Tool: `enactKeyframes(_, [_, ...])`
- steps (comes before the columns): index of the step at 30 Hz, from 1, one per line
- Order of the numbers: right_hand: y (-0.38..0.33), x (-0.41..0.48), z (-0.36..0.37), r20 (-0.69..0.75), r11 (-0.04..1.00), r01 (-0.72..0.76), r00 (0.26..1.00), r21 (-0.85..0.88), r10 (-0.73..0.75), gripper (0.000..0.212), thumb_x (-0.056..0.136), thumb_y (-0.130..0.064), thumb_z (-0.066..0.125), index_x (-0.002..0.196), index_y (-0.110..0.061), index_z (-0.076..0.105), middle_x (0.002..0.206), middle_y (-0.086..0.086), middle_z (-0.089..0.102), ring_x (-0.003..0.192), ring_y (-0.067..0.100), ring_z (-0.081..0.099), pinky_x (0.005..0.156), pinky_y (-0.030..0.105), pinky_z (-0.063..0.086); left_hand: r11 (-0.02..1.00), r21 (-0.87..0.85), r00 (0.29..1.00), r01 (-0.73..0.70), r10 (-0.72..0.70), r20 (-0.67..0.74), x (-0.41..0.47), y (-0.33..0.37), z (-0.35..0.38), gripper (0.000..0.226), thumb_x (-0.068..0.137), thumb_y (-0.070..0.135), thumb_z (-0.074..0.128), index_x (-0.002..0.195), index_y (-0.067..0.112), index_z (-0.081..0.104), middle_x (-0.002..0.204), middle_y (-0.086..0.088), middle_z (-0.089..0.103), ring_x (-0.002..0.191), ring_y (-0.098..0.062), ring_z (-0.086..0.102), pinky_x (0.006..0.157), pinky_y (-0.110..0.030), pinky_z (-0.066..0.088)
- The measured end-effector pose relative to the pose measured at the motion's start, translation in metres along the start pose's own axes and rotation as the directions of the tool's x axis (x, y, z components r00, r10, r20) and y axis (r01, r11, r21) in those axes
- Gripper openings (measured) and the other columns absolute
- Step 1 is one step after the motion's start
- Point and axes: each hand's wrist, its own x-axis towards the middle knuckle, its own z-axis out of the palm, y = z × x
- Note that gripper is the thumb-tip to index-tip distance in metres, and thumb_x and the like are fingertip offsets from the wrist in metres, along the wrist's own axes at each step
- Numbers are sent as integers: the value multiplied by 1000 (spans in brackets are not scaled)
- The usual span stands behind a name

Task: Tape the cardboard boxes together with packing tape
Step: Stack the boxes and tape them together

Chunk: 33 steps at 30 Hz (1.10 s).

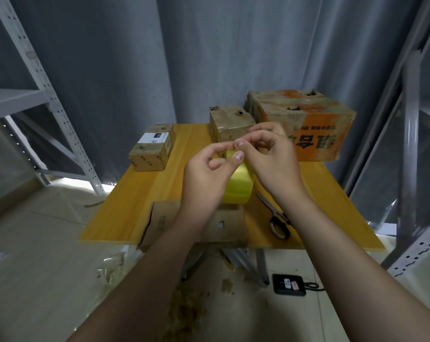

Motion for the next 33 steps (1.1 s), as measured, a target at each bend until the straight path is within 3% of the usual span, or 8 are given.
enactKeyframes(7, [-4, -3, -1, 21, 993, -4, 1000, -115, 6, 20, 99, -21, 69, 115, -16, 80, 144, -4, 56, 122, -10, 49, 93, 2, 41, 995, -90, 995, 46, -53, -81, 4, 1, 1, 50, 94, 24, 77, 141, 28, 60, 85, -21, 77, 87, -21, 71, 80, -22, 57])
enactKeyframes(11, [-3, -5, 2, 33, 988, -95, 994, -124, 100, 74, 101, -35, 66, 163, -16, 29, 158, -5, 31, 112, -34, 37, 90, -8, 32, 989, -120, 979, 89, -109, -174, 10, -1, 0, 37, 90, 24, 82, 122, 30, 64, 93, -1, 81, 94, -14, 77, 81, -28, 62])
enactKeyframes(14, [0, -6, -4, 65, 957, -287, 957, 34, 284, 78, 93, -37, 76, 157, -26, 34, 118, -11, 67, 99, -16, 62, 97, 21, 54, 970, -153, 941, 190, -224, -254, 16, -8, 3, 30, 88, 34, 83, 103, 25, 59, 98, -3, 79, 93, -21, 75, 90, -50, 60])
enactKeyframes(17, [8, -7, -3, 133, 937, -338, 936, 86, 325, 75, 88, -24, 82, 150, -24, 41, 86, -10, 77, 89, -4, 70, 77, 7, 48, 964, -138, 954, 229, -251, -166, 20, -10, 11, 26, 93, 34, 77, 89, 18, 57, 83, -13, 70, 77, -26, 60, 72, -44, 49])
enactKeyframes(20, [16, -5, -11, 21, 934, -324, 946, 149, 324, 64, 88, -10, 81, 140, -24, 46, 78, -14, 77, 76, -2, 72, 65, 7, 48, 974, -36, 975, 223, -222, 29, 25, -9, 17, 16, 100, 25, 68, 96, 14, 58, 82, -18, 68, 76, -22, 57, 68, -36, 46])
enactKeyframes(24, [26, 2, -23, -39, 907, -383, 918, 177, 395, 57, 86, -9, 82, 129, -28, 50, 93, 1, 79, 85, 7, 75, 61, 7, 48, 981, 179, 952, 80, -129, 278, 30, -9, 6, 7, 102, 21, 66, 104, 15, 63, 69, 17, 68, 67, 4, 59, 64, -14, 48])
enactKeyframes(29, [43, -5, -24, -2, 918, -198, 978, -343, 210, 51, 89, -9, 79, 129, -29, 55, 111, -3, 72, 105, 12, 65, 80, 21, 48, 852, 523, 888, 9, -248, 388, 32, -15, -20, 11, 92, 36, 76, 103, 38, 72, 114, 19, 69, 117, -4, 61, 100, -30, 50])
enactKeyframes(33, [67, -14, -35, 45, 785, -114, 983, -609, 178, 38, 91, 3, 70, 118, -19, 57, 118, 11, 71, 116, 30, 63, 88, 45, 55, 670, 742, 776, 0, -468, 423, 24, -21, -40, 46, 76, 50, 87, 115, 48, 62, 123, 23, 55, 119, -5, 54, 82, -20, 45])
